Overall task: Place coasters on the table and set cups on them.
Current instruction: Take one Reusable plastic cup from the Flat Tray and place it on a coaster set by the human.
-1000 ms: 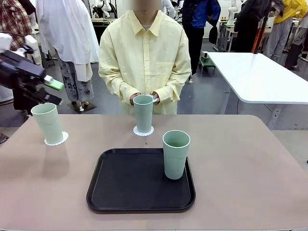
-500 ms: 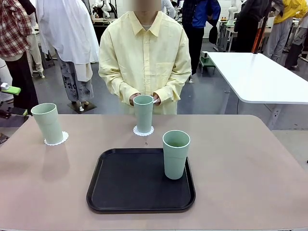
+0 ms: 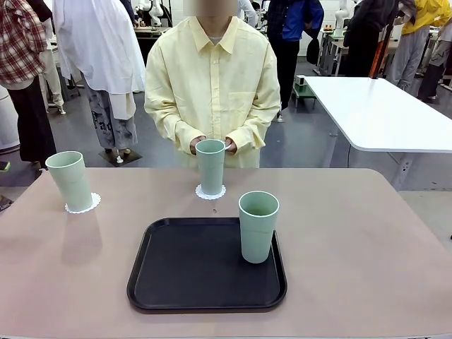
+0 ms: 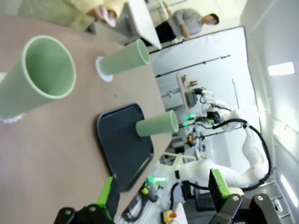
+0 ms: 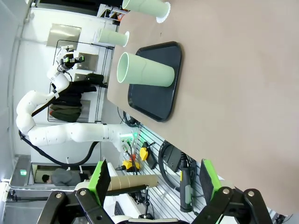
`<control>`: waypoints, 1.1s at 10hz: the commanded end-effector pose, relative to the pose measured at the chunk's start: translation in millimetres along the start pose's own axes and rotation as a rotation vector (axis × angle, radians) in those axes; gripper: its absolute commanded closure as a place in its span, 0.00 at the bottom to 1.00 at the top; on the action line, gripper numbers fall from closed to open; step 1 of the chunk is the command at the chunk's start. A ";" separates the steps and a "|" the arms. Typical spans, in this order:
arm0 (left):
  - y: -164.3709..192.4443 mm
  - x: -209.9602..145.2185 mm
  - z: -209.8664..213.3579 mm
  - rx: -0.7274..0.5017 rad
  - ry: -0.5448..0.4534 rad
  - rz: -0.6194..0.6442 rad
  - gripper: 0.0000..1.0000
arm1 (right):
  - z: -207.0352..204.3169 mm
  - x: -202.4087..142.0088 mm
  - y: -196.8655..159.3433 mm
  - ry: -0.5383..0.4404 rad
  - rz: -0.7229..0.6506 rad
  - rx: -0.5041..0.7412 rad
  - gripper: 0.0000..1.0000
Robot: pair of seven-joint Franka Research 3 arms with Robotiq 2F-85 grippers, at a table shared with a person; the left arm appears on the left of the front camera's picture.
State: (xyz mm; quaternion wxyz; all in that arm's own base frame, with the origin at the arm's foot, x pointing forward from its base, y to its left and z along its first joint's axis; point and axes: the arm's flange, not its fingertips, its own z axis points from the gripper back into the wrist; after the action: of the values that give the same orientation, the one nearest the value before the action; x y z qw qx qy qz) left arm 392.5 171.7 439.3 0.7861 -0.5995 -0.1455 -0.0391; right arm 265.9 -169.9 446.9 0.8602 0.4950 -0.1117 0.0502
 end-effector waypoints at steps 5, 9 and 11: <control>1.3 0.7 3.7 0.003 -0.005 0.002 0.00 | -0.2 2.1 -0.2 -0.013 0.014 0.021 0.00; 1.3 0.7 3.7 0.003 -0.005 0.002 0.00 | -0.2 2.1 -0.2 -0.013 0.014 0.021 0.00; 1.3 0.7 3.7 0.003 -0.005 0.002 0.00 | -0.2 2.1 -0.2 -0.013 0.014 0.021 0.00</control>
State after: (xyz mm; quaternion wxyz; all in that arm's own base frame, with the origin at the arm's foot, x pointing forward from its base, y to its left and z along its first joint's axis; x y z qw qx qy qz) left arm 394.7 175.8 438.1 0.7870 -0.5977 -0.1474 -0.0408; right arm 265.9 -169.9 446.9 0.8602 0.4950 -0.1117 0.0502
